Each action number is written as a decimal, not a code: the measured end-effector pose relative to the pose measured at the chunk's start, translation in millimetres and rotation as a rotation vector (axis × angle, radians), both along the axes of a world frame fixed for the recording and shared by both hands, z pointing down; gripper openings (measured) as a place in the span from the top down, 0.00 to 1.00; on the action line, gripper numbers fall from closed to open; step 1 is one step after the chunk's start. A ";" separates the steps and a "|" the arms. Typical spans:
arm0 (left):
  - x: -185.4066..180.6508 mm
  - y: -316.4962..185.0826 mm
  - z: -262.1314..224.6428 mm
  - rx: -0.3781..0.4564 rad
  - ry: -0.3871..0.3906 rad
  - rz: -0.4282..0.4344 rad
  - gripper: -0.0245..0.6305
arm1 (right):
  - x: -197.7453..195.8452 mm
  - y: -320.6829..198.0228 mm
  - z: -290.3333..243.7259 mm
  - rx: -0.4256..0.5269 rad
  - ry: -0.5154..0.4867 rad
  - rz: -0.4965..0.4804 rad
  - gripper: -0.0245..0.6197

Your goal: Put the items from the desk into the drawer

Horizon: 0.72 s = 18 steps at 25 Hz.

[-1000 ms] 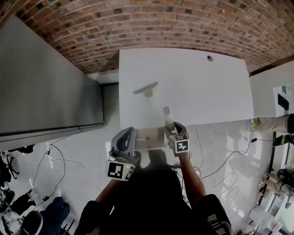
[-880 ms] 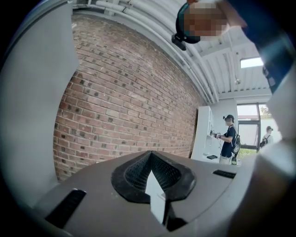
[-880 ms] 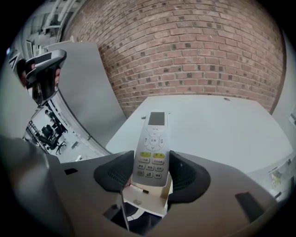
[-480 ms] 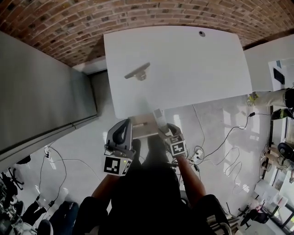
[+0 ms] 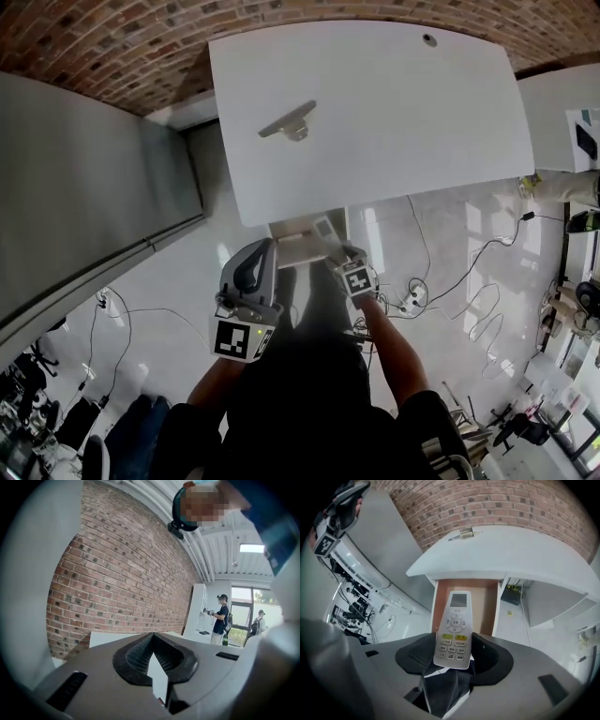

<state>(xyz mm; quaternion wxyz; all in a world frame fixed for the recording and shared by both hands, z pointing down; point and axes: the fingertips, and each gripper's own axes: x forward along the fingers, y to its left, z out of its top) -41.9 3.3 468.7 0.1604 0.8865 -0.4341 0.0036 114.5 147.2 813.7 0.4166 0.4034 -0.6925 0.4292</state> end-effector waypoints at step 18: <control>5.4 -8.3 60.9 -0.073 -0.032 -0.036 0.96 | 11.5 4.3 156.4 -0.192 0.113 0.108 0.60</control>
